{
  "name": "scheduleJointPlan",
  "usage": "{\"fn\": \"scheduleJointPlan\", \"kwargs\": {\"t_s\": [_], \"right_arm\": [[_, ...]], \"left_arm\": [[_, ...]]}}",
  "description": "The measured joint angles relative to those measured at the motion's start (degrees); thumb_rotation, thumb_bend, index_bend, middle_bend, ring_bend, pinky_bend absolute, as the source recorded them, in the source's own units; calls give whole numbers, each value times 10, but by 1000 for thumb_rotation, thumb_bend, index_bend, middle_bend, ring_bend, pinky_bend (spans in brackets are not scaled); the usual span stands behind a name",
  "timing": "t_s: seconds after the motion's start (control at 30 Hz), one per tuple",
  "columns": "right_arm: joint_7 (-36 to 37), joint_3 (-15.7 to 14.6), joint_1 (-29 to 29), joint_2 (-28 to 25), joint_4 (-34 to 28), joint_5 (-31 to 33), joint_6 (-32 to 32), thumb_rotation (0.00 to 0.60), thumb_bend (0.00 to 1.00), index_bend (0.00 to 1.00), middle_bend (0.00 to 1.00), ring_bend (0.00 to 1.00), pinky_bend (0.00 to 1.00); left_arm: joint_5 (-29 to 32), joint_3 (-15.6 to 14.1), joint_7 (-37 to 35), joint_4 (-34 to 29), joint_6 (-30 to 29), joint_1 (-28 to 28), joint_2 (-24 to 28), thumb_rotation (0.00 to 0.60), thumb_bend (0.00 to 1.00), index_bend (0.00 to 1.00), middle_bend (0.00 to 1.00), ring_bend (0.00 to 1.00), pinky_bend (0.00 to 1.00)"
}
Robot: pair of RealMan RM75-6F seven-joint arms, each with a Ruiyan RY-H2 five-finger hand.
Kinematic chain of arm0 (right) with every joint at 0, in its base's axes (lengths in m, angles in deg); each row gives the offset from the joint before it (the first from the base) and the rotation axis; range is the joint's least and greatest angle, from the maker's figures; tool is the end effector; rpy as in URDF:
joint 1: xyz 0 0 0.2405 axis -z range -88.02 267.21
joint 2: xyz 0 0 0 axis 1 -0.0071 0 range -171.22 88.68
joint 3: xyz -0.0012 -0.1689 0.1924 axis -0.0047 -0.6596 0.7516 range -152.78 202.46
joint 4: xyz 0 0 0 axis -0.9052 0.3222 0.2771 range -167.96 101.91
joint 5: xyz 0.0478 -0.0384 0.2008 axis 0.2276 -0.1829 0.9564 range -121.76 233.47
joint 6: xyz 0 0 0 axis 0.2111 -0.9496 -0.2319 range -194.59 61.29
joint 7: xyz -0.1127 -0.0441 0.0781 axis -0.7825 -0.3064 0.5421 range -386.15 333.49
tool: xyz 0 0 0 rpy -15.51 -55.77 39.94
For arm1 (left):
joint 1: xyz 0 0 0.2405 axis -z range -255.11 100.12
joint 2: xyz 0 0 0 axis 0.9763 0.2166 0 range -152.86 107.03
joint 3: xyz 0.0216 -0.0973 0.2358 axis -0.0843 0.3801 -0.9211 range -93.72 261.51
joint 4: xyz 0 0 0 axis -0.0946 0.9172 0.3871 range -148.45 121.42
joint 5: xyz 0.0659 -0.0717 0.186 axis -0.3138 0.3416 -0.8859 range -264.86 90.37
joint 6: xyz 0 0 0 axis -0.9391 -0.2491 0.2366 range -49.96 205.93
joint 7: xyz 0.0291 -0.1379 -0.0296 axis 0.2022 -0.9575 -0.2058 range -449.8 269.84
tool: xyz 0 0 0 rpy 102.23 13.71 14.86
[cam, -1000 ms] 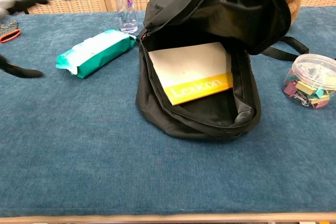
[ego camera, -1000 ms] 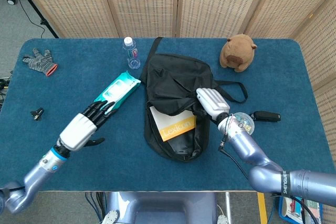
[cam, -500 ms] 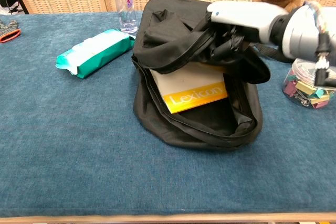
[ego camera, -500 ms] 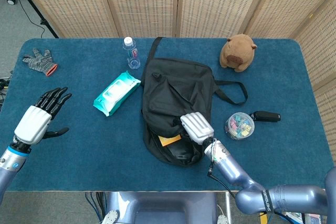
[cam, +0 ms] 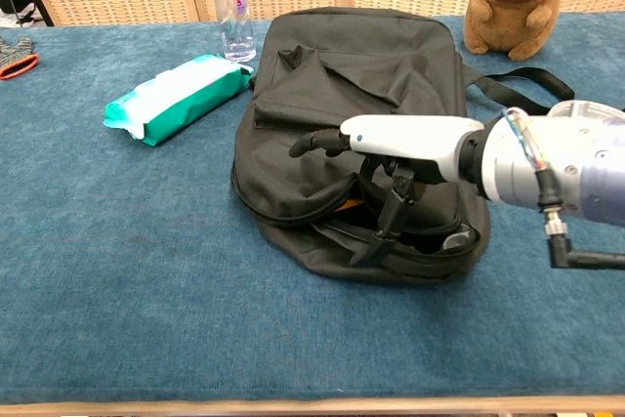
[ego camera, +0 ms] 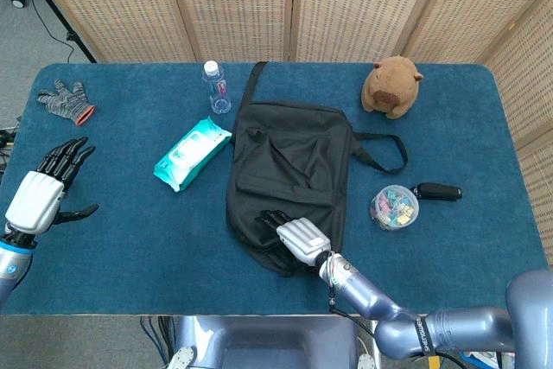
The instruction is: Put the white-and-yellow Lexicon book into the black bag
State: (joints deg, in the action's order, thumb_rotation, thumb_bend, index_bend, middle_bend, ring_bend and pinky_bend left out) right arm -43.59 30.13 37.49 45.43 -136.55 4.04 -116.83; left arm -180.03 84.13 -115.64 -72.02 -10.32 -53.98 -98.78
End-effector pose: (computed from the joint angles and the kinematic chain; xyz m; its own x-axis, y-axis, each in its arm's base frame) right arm -0.0742 -0.2828 -0.0450 0.3069 -0.5804 0.7543 -0.8989 -0.4371 0.0294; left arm -0.3058 0.2907 0.1488 0.3315 -0.0964 0.9385 0.8492 -0.4028 -0.3414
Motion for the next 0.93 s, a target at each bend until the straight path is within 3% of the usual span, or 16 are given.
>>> {"fn": "scheduleJointPlan", "kwargs": {"t_s": [0.23, 0.5, 0.67, 0.93], "right_arm": [[16, 4, 26, -59, -54, -61, -44, 600, 0, 0, 0, 0, 0], [46, -17, 77, -121, -61, -175, -100, 600, 0, 0, 0, 0, 0], [81, -48, 133, -153, -3, -267, -171, 600, 0, 0, 0, 0, 1], [154, -82, 244, -156, 161, -317, -302, 600, 0, 0, 0, 0, 1]], "left_arm": [[2, 7, -8, -11, -6, -6, 6, 600, 0, 0, 0, 0, 126], [16, 11, 4, -59, -5, -20, 24, 600, 0, 0, 0, 0, 111], [39, 10, 30, -119, 12, -35, 49, 600, 0, 0, 0, 0, 84], [116, 6, 111, -251, 36, -82, 95, 600, 0, 0, 0, 0, 42]]}}
